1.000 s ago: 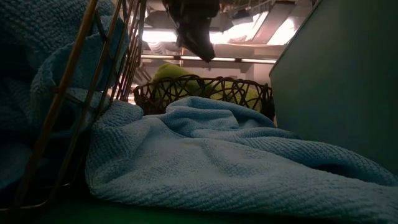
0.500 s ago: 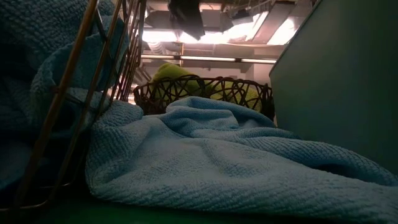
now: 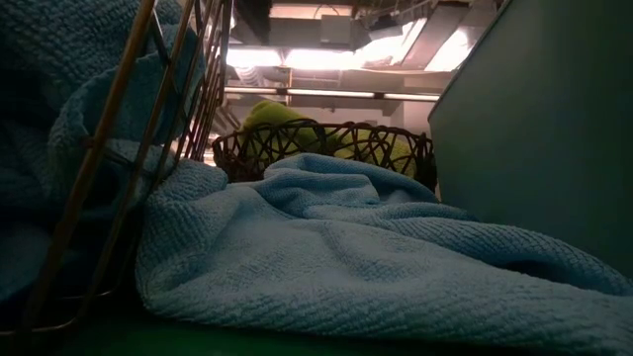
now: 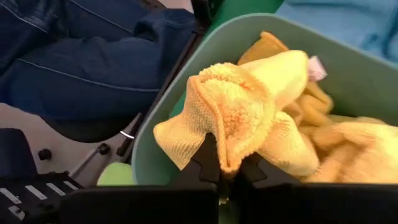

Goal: Sort microfiber towel by color & place in baskets
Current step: Put the yellow microfiber cloth into the blue bin

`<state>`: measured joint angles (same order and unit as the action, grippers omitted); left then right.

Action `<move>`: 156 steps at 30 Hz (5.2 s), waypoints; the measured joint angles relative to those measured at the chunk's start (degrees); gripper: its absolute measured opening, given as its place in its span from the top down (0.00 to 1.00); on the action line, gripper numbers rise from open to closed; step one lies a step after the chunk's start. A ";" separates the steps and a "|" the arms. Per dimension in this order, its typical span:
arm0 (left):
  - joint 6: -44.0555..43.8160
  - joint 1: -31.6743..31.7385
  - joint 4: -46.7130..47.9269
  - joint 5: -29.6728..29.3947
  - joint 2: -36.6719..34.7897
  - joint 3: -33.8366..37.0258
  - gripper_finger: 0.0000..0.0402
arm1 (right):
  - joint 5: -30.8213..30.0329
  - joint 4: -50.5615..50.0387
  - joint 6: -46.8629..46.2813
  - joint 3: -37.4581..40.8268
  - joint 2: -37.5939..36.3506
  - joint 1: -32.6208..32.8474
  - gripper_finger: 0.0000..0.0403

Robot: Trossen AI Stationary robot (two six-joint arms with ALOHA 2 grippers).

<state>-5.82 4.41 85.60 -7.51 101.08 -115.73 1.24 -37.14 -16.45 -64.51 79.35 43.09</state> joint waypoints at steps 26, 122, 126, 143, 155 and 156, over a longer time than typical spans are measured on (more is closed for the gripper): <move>-2.85 -4.31 4.43 2.94 0.00 5.08 0.63 | -1.23 4.27 -6.21 8.87 -0.02 0.00 0.98; -0.03 -4.55 -20.06 1.01 -7.21 -2.72 1.00 | -14.31 -21.36 -5.48 -16.18 -0.11 0.00 0.60; 0.28 -6.06 -29.22 2.98 -7.12 -2.72 1.00 | -15.96 -25.54 -5.49 -18.98 -0.12 0.00 0.60; 7.96 -13.97 -57.16 4.14 -4.30 -2.72 1.00 | -24.32 -40.32 -5.48 -28.73 -0.11 0.00 0.60; 10.86 -16.43 -63.88 5.70 5.90 -2.65 1.00 | -29.72 -49.98 -5.49 -38.74 -0.11 0.00 0.60; 10.90 -16.53 -63.99 5.71 6.77 -2.65 1.00 | -30.20 -50.61 -5.49 -39.46 -0.11 0.00 0.60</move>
<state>5.08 -12.12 21.62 -1.80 107.85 -118.39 -28.96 -87.75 -21.93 -103.97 79.24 43.09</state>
